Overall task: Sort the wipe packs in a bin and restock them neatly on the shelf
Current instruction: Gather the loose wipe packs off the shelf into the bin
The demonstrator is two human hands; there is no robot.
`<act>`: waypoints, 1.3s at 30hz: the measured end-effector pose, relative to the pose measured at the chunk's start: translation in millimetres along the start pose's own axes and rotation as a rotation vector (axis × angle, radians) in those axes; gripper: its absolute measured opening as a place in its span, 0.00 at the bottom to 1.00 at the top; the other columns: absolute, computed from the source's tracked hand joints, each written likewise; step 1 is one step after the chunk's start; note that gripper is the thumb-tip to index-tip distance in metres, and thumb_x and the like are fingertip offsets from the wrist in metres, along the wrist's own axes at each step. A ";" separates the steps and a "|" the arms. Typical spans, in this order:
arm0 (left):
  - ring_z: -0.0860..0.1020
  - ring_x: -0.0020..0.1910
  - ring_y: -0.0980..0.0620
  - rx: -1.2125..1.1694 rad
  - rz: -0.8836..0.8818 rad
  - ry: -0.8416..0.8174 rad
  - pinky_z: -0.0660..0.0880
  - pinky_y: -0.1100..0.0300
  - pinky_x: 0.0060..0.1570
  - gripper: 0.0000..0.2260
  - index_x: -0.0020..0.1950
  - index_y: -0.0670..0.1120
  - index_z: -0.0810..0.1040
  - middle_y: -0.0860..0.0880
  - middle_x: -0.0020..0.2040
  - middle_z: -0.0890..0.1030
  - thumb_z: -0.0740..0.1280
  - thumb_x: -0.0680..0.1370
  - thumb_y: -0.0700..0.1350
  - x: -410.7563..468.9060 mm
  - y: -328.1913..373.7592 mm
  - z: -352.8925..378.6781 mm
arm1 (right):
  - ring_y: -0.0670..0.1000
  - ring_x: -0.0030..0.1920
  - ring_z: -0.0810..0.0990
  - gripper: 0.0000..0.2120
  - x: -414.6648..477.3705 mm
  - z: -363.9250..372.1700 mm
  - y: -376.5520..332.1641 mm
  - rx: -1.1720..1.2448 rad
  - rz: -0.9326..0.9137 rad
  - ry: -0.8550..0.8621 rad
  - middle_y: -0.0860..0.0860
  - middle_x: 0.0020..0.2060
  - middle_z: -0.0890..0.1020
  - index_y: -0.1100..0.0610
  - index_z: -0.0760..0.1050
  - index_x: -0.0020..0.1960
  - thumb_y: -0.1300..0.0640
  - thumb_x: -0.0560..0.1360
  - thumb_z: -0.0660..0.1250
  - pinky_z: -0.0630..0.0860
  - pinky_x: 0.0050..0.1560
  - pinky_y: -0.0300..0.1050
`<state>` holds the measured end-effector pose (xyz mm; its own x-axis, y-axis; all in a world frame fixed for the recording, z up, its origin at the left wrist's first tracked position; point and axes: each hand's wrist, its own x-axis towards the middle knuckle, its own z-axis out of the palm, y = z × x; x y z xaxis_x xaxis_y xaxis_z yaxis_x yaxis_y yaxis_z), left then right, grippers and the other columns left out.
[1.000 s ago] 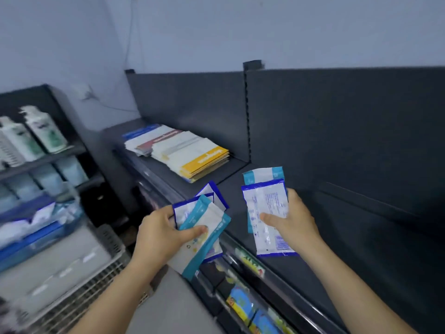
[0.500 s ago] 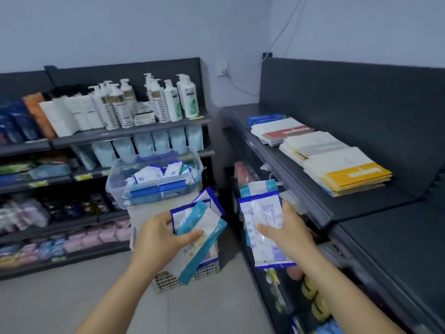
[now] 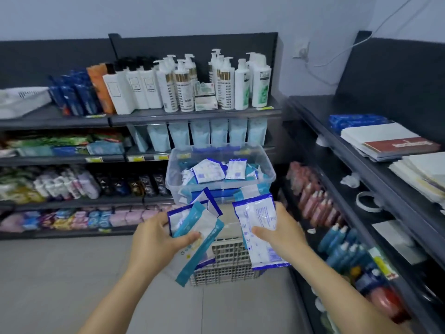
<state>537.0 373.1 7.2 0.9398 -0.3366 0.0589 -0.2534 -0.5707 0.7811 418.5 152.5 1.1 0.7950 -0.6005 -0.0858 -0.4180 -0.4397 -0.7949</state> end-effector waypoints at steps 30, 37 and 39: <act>0.78 0.40 0.51 0.378 0.124 0.098 0.69 0.59 0.32 0.23 0.58 0.56 0.80 0.52 0.38 0.81 0.75 0.66 0.61 359.5 0.7 73.8 | 0.54 0.63 0.72 0.26 403.4 34.2 -34.3 -0.530 -0.149 0.004 0.49 0.65 0.72 0.51 0.62 0.69 0.52 0.74 0.68 0.71 0.54 0.48; 0.79 0.38 0.52 0.522 0.572 0.008 0.68 0.65 0.22 0.21 0.50 0.53 0.83 0.55 0.37 0.82 0.81 0.60 0.56 421.9 -16.5 118.0 | 0.56 0.60 0.75 0.26 437.3 43.8 -22.4 -0.683 -0.223 0.076 0.52 0.59 0.78 0.54 0.70 0.67 0.57 0.71 0.72 0.68 0.58 0.49; 0.80 0.43 0.51 0.505 0.666 -0.090 0.77 0.61 0.30 0.24 0.51 0.51 0.83 0.55 0.42 0.83 0.82 0.57 0.54 426.2 -26.4 131.8 | 0.54 0.63 0.73 0.26 436.8 55.5 -13.9 -0.702 -0.168 -0.036 0.51 0.64 0.75 0.53 0.68 0.70 0.56 0.73 0.69 0.68 0.63 0.49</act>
<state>914.0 145.9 -70.2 0.5412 -0.7680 0.3425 -0.8409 -0.4911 0.2275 795.9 -66.7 -58.7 0.8824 -0.4698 -0.0255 -0.4629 -0.8570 -0.2267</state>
